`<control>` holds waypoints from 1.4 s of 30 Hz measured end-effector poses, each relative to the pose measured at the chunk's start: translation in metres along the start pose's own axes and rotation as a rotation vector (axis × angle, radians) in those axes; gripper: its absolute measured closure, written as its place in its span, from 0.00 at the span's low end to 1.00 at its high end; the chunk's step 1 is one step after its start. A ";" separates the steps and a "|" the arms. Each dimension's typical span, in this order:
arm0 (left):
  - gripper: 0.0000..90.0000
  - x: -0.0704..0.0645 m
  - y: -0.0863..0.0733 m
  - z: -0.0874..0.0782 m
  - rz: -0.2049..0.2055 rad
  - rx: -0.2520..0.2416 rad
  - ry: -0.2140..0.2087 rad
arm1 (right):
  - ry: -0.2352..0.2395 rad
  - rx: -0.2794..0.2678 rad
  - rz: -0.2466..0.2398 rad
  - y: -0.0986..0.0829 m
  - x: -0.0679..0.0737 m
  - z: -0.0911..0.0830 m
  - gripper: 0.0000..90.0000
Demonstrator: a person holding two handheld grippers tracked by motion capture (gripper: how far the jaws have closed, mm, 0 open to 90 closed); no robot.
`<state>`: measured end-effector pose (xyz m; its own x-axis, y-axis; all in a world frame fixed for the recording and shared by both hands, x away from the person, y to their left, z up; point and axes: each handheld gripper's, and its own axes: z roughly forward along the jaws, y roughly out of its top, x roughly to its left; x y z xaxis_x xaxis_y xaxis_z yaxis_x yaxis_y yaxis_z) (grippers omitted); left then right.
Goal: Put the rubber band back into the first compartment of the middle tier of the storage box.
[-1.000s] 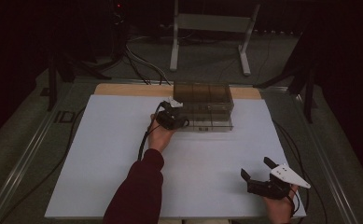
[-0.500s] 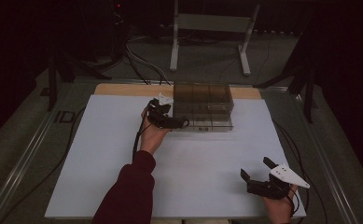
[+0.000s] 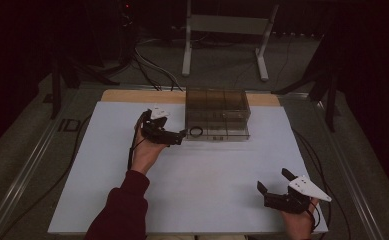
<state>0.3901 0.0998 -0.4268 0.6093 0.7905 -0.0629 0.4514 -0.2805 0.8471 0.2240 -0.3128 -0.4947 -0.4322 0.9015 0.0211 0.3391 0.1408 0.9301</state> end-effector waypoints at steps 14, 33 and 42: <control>0.00 0.009 -0.015 -0.048 0.063 -0.082 0.010 | 0.004 -0.002 -0.004 0.000 0.001 0.000 0.00; 0.00 0.025 -0.071 -0.099 0.056 -0.116 0.088 | 0.011 0.001 -0.008 0.000 0.003 0.002 0.00; 0.00 0.029 -0.105 -0.111 0.040 -0.135 0.136 | 0.019 0.001 -0.005 0.001 0.006 0.005 0.00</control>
<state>0.2875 0.2128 -0.4590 0.5267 0.8493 0.0362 0.3315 -0.2443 0.9113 0.2259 -0.3057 -0.4958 -0.4500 0.8927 0.0235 0.3381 0.1460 0.9297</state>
